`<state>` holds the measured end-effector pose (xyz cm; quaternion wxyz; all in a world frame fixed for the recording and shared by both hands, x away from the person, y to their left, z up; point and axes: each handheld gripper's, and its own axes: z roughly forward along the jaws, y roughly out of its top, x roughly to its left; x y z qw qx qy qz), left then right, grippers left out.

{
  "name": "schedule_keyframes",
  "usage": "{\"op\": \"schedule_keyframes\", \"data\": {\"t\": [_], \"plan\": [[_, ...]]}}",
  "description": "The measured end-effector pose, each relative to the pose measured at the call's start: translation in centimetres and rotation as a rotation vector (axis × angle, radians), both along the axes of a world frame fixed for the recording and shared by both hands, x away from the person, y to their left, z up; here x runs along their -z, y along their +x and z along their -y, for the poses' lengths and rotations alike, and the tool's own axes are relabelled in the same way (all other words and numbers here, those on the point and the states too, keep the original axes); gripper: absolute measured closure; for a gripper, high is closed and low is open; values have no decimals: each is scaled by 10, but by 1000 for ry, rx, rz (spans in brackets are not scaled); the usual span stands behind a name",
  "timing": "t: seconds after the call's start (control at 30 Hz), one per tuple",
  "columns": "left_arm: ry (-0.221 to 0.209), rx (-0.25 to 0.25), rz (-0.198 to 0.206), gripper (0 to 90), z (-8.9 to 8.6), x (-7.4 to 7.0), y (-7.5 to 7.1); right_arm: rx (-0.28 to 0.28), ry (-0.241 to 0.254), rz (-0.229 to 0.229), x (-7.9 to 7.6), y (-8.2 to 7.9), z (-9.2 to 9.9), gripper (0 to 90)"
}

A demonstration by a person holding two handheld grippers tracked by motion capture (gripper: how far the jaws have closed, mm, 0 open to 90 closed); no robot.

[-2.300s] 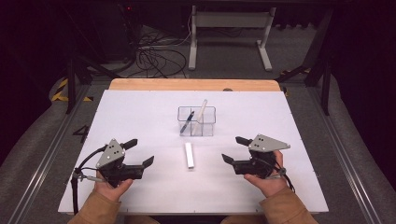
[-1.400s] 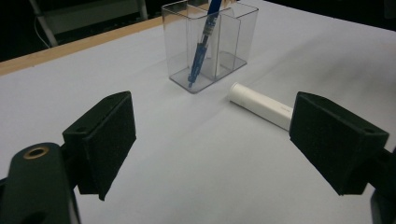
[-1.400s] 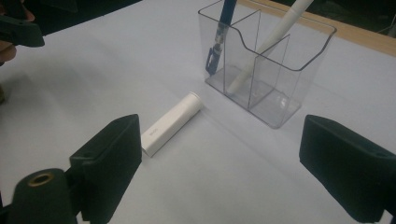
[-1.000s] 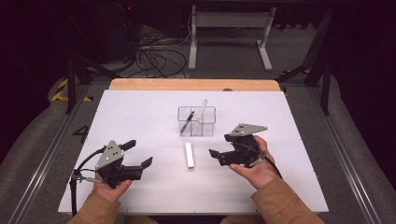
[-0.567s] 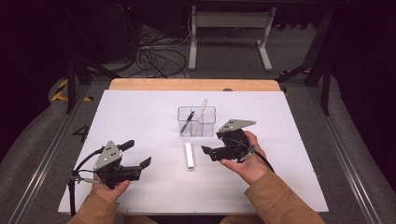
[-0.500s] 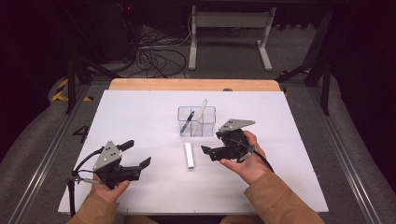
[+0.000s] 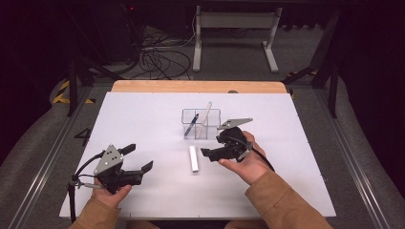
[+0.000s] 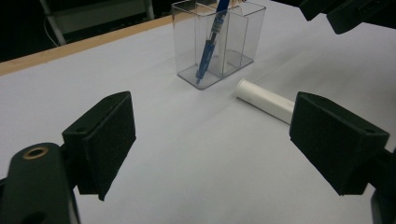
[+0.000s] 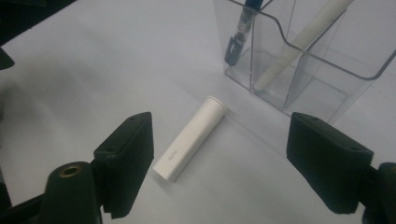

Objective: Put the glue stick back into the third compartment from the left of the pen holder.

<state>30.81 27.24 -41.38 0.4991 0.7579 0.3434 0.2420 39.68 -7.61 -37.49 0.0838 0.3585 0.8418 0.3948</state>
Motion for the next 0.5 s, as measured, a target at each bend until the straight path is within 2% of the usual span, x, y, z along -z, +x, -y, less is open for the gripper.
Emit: {"op": "schedule_keyframes", "data": {"t": [0.23,0.33,0.5], "plan": [[9,1,2,155,0,0,0,27,-49,-67,6,9,-11,281],[8,0,0,155,1,0,0,40,-60,-78,7,13,-16,303],[7,3,-2,155,0,1,0,39,-68,-124,7,19,-23,312]]}}
